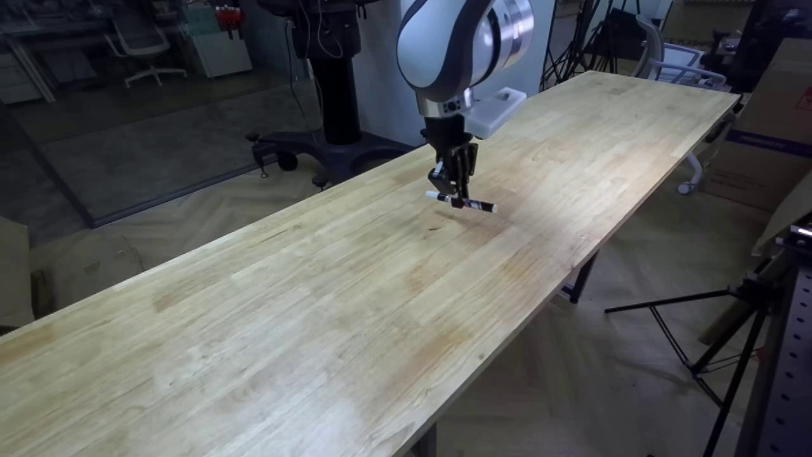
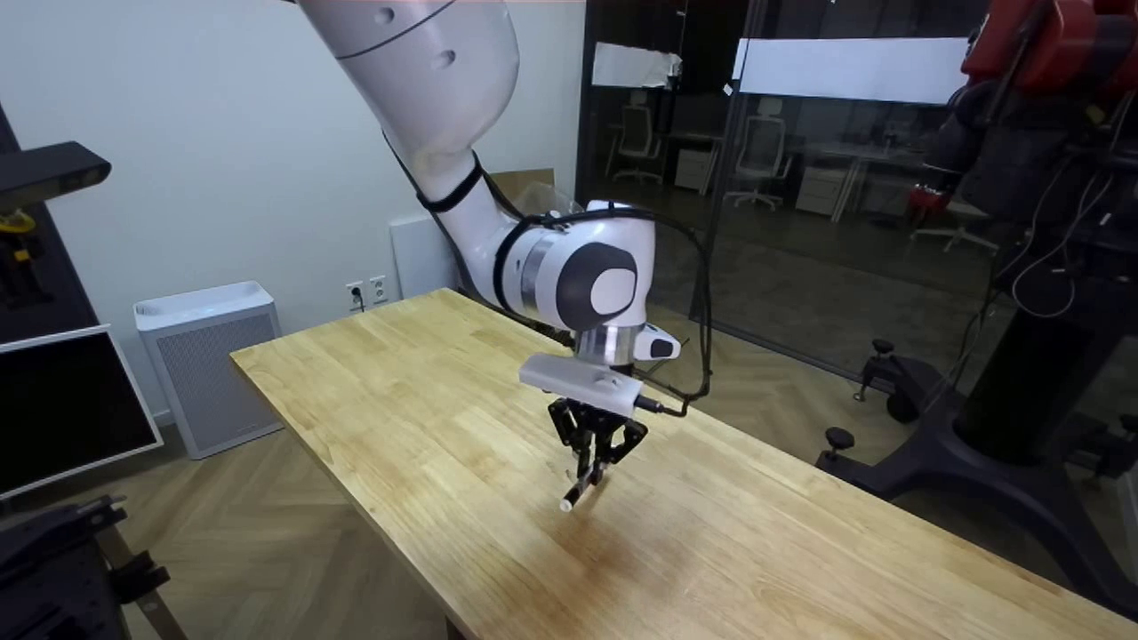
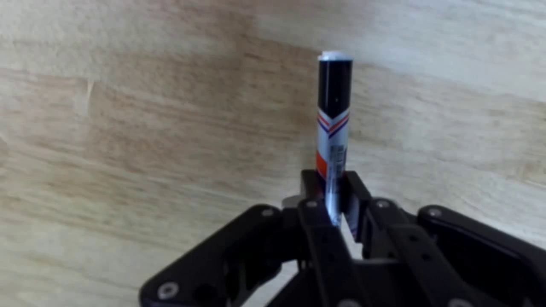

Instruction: Move the marker to the left

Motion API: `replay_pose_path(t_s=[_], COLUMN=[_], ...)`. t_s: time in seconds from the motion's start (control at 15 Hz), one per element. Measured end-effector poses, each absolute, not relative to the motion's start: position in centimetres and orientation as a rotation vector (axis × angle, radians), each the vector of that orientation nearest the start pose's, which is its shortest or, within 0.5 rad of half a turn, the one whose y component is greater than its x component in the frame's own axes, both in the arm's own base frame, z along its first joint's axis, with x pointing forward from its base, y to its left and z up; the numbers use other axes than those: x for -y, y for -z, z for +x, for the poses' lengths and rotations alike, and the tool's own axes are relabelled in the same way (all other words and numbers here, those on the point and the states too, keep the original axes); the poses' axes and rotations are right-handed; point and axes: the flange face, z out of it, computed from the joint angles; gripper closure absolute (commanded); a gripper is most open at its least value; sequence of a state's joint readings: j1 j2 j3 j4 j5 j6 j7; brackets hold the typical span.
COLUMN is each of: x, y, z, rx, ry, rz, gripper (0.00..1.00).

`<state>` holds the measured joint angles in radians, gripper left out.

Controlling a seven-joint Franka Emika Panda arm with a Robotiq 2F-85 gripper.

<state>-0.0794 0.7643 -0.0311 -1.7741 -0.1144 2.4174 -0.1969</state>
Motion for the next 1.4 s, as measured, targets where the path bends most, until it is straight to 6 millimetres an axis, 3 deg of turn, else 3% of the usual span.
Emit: replay_pose_path(t_s=[0.2, 0.47, 1.0, 1.07, 1.13, 1.27, 1.4], x=[5.4, 3.5, -3.9, -4.6, -5.1, -5.7, -5.9], y=[-12.6, -12.1, -8.5, -8.2, -8.0, -8.1, -8.2], z=[65.8, 67.3, 68.4, 68.5, 68.6, 68.9, 69.2], rx=[0.281, 0.240, 0.348, 0.359, 0.367, 0.369, 0.368], ry=[-0.094, -0.002, -0.127, -0.137, -0.145, -0.152, -0.150], rz=[-3.198, -3.160, -3.094, -3.093, -3.092, -3.093, -3.095], gripper=[0.96, 0.96, 0.96, 0.81, 0.56, 0.53, 0.39])
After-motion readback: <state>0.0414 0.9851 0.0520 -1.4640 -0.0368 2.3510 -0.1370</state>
